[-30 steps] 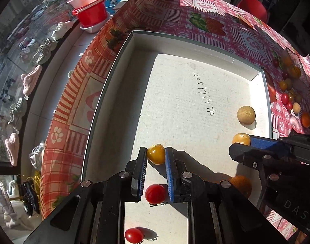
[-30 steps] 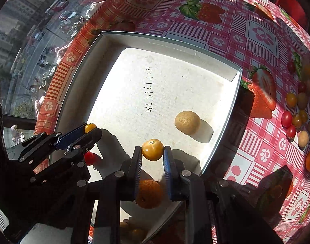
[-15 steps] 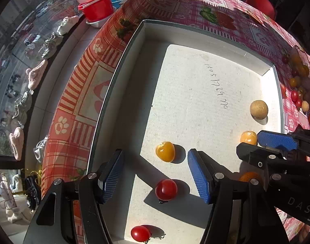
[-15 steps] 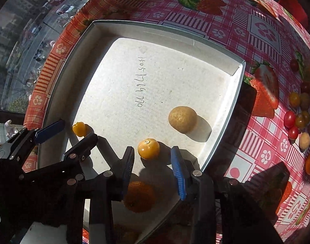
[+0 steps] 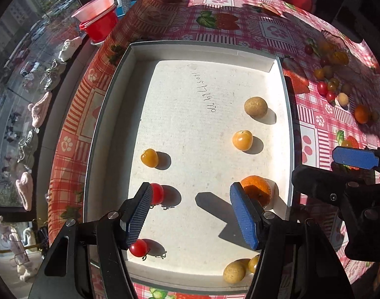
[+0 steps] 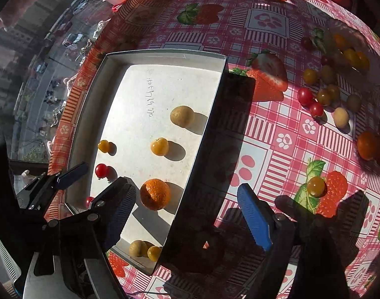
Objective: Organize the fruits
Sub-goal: 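Move both tools to the fruits and grasp a brown kiwi with the right tool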
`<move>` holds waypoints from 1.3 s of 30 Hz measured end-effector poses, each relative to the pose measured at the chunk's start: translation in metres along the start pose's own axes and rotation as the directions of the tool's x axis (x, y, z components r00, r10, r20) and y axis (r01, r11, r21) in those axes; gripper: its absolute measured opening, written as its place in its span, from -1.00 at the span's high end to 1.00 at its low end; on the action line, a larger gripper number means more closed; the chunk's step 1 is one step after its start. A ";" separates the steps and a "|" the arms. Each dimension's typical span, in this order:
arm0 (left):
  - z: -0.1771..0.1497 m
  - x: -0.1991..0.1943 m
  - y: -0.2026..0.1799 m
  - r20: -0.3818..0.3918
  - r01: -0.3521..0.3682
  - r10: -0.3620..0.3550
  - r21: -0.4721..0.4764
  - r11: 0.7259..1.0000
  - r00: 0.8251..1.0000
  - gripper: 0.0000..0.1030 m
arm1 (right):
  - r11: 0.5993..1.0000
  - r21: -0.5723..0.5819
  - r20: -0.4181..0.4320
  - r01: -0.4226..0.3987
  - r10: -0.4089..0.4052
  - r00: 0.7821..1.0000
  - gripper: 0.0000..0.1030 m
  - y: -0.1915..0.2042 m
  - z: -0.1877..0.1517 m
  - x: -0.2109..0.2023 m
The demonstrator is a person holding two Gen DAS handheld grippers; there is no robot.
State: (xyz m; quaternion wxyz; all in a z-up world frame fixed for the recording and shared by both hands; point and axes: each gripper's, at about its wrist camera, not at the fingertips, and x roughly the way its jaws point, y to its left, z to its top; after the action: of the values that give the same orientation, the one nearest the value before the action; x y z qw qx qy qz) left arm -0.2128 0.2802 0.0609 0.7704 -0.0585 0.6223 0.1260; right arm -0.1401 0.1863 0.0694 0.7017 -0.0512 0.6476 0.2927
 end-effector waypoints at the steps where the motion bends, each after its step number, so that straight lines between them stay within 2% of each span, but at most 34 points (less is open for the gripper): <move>1: -0.002 -0.003 -0.008 0.002 0.003 -0.003 0.020 1.000 1.000 -0.27 | 1.000 0.020 -0.002 0.010 -0.010 1.000 -0.67 -0.010 -0.006 -0.003; 4: -0.007 -0.014 -0.037 0.013 0.003 -0.004 0.087 0.996 1.000 -0.27 | 0.996 0.079 -0.003 0.033 -0.033 0.999 -0.67 -0.039 -0.020 -0.009; 10: -0.015 -0.026 -0.087 0.008 0.048 -0.051 0.184 0.982 0.999 -0.27 | 0.972 0.223 -0.015 0.081 -0.079 0.997 -0.67 -0.107 -0.052 -0.023; 18: -0.001 -0.015 -0.143 -0.045 0.116 -0.109 0.193 0.974 0.993 -0.27 | 0.934 0.331 -0.011 0.133 -0.137 0.990 -0.67 -0.174 -0.072 -0.037; 26: 0.027 0.005 -0.189 -0.037 0.117 -0.112 0.177 0.977 0.993 -0.27 | 0.915 0.354 0.031 0.191 -0.216 0.976 -0.67 -0.234 -0.056 -0.052; 35: 0.037 0.031 -0.205 -0.043 0.098 -0.094 0.114 0.989 0.995 -0.27 | 0.905 0.333 0.084 0.263 -0.307 0.948 -0.66 -0.286 -0.014 -0.060; 38: 0.036 0.037 -0.206 -0.047 0.091 -0.086 0.105 0.990 0.995 -0.27 | 0.910 0.312 0.097 0.275 -0.318 0.943 -0.57 -0.293 0.002 -0.057; 39: 0.036 0.038 -0.205 -0.046 0.086 -0.081 0.104 0.991 0.996 -0.27 | 0.910 0.305 0.098 0.281 -0.323 0.941 -0.49 -0.294 0.007 -0.055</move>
State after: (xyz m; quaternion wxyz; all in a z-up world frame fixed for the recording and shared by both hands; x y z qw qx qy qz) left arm -0.1170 0.0964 0.0184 0.7639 -0.0462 0.6410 0.0592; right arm 0.0064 -0.0714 0.0323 0.7839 -0.0272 0.6142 0.0866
